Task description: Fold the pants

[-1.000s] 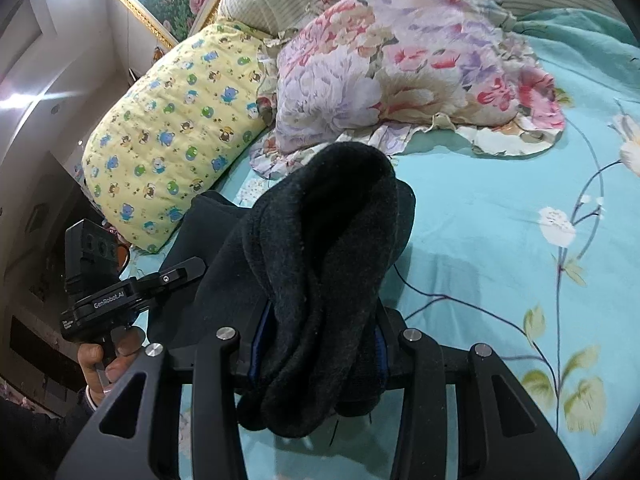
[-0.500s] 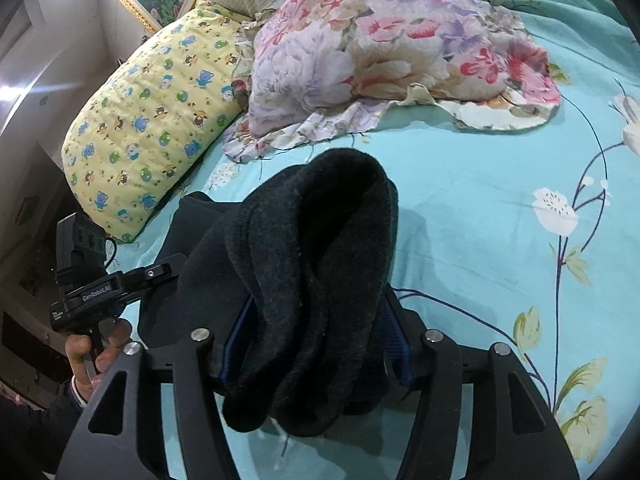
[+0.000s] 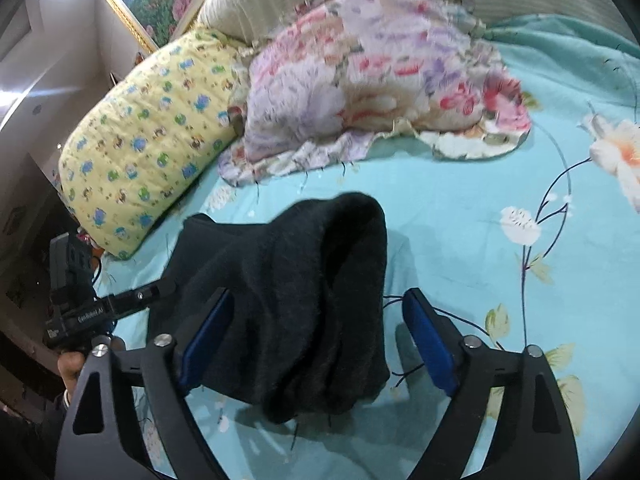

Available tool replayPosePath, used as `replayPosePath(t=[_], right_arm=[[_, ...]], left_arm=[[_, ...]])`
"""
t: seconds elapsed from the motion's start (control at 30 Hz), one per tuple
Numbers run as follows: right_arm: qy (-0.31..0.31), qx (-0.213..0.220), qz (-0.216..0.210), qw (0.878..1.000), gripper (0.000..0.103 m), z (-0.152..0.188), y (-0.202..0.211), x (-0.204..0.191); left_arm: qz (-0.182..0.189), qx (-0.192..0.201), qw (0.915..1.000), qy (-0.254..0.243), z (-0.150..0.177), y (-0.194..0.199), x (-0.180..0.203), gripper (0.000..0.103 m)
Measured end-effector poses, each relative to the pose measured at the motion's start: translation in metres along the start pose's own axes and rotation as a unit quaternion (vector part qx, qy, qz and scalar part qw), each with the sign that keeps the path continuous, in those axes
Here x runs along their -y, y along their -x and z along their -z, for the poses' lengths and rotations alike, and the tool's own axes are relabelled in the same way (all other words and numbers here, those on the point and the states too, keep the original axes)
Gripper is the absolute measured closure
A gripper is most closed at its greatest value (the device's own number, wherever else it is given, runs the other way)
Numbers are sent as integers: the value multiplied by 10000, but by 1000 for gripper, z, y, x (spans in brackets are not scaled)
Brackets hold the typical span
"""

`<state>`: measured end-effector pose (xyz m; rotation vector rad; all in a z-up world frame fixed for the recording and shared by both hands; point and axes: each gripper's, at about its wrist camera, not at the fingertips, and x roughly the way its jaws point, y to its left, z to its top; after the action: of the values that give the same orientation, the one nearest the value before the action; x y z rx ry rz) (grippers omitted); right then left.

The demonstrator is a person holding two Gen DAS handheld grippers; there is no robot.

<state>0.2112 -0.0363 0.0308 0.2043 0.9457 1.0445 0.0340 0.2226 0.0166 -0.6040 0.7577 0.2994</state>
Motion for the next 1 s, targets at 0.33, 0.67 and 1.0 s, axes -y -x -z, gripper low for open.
replayPosePath(t=[0.33,0.67,1.0], right_arm=[[54,131,165,9998,6,17,17,-13],[358,417,470,9974,5,41,39,-33],[1171,635,813,9877,1,69,45,-67]], left_arm=[[-417,139,9988,-224,18,22,9,23],[-730,158,9958,-522,45,35,23,21],[-1123,293,9886,-954,67,41,42,19]])
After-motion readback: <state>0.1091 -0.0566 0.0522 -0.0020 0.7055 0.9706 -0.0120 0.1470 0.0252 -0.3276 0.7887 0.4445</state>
